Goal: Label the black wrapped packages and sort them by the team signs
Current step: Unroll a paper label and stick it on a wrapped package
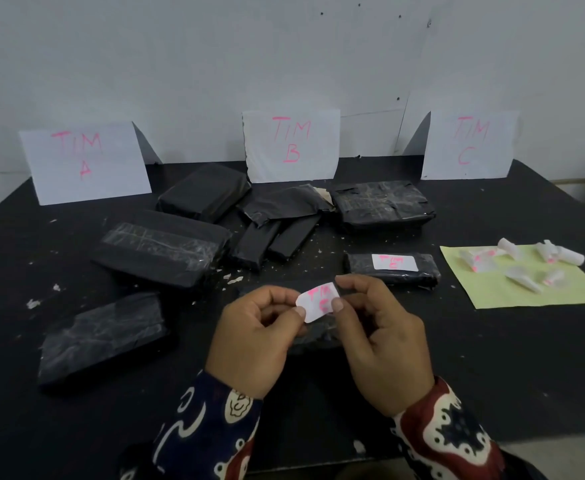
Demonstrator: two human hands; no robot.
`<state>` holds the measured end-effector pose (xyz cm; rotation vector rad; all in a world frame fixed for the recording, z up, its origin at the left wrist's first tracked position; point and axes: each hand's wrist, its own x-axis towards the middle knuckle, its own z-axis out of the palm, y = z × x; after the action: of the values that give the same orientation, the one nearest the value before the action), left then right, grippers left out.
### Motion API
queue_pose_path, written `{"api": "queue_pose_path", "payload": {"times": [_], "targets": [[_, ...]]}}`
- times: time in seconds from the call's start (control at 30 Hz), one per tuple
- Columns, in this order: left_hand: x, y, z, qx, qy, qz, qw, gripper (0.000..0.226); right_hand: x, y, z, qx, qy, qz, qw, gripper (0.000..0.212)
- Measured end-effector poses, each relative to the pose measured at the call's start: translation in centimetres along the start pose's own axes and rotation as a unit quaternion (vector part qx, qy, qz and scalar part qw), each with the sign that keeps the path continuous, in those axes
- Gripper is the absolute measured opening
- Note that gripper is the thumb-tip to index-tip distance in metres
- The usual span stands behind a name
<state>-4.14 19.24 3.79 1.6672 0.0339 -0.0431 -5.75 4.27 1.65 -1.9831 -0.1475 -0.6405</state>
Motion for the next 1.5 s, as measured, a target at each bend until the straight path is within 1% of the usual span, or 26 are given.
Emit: {"api": "queue_pose_path", "payload": {"times": [0.07, 0.17, 0.27, 0.37, 0.47, 0.53, 0.57, 0.6, 0.7, 0.77, 0.87, 0.97, 1.1, 1.17, 1.27, 1.37, 1.43, 1.5], "targets": [[-0.1, 0.0, 0.0, 0.029, -0.002, 0.012, 1.0, 0.014, 0.1, 0.1, -0.1, -0.016, -0.013, 0.007, 1.0, 0.023], [-0.1, -0.1, 0.0, 0.064, -0.001, 0.032, 0.997, 0.016, 0.2, 0.3, -0.2, -0.042, -0.012, 0.022, 0.999, 0.022], [-0.5, 0.0, 0.1, 0.094, 0.001, 0.06, 0.994, 0.012, 0.1, -0.1, 0.0, -0.031, -0.022, 0.042, 0.998, 0.01], [-1.4, 0.0, 0.2, 0.129, -0.004, 0.089, 0.988, 0.007, -0.3, -0.6, 0.0, -0.029, -0.047, 0.046, 0.997, 0.03], [-2.1, -0.4, -0.1, 0.153, 0.013, 0.108, 0.982, 0.006, -0.9, -0.6, -0.1, 0.009, -0.062, 0.081, 0.995, 0.039], [-2.3, -0.5, -0.4, 0.155, 0.021, 0.109, 0.982, 0.023, -1.1, -0.6, -0.2, 0.045, -0.079, 0.102, 0.991, 0.045], [-2.3, -0.6, -0.5, 0.153, 0.022, 0.104, 0.983, 0.028, -1.2, -0.5, -0.3, 0.061, -0.097, 0.107, 0.988, 0.048], [-2.2, -0.6, -0.6, 0.152, 0.024, 0.098, 0.983, 0.027, -1.2, -0.5, -0.3, 0.075, -0.124, 0.109, 0.983, 0.05], [-1.8, -0.7, -1.1, 0.161, 0.033, 0.09, 0.982, 0.018, -0.9, -0.4, -0.4, 0.116, -0.193, 0.106, 0.969, 0.05], [-1.6, -0.7, -1.6, 0.163, 0.02, 0.082, 0.983, 0.018, -0.6, -0.5, -0.5, 0.118, -0.205, 0.099, 0.966, 0.044], [-1.4, -0.8, -2.2, 0.152, -0.009, 0.072, 0.986, 0.01, -0.1, -0.6, -0.6, 0.09, -0.185, 0.105, 0.973, 0.035], [-1.1, -1.0, -2.6, 0.172, -0.014, 0.071, 0.983, 0.005, 0.5, -0.3, -0.2, 0.06, -0.168, 0.122, 0.976, 0.033], [-0.2, -1.1, -2.4, 0.208, 0.026, 0.074, 0.975, 0.008, 1.3, -0.3, 0.7, 0.025, -0.146, 0.124, 0.981, 0.038], [0.6, -1.3, -2.3, 0.229, 0.051, 0.066, 0.97, 0.009, 2.0, -0.2, 1.2, -0.008, -0.125, 0.12, 0.985, 0.035], [1.9, -1.5, -2.1, 0.288, 0.082, 0.065, 0.952, 0.01, 3.1, 0.0, 1.9, -0.051, -0.103, 0.127, 0.985, 0.027], [2.9, -1.5, -1.6, 0.36, 0.082, 0.063, 0.927, 0.013, 3.9, 0.3, 2.6, -0.118, -0.09, 0.112, 0.983, 0.022], [3.4, -1.7, -1.4, 0.388, 0.087, 0.07, 0.915, 0.014, 4.2, 0.4, 3.1, -0.144, -0.088, 0.105, 0.98, 0.022], [3.6, -2.1, -1.3, 0.41, 0.098, 0.094, 0.902, 0.014, 4.2, 0.5, 3.5, -0.158, -0.094, 0.099, 0.978, 0.024]]}}
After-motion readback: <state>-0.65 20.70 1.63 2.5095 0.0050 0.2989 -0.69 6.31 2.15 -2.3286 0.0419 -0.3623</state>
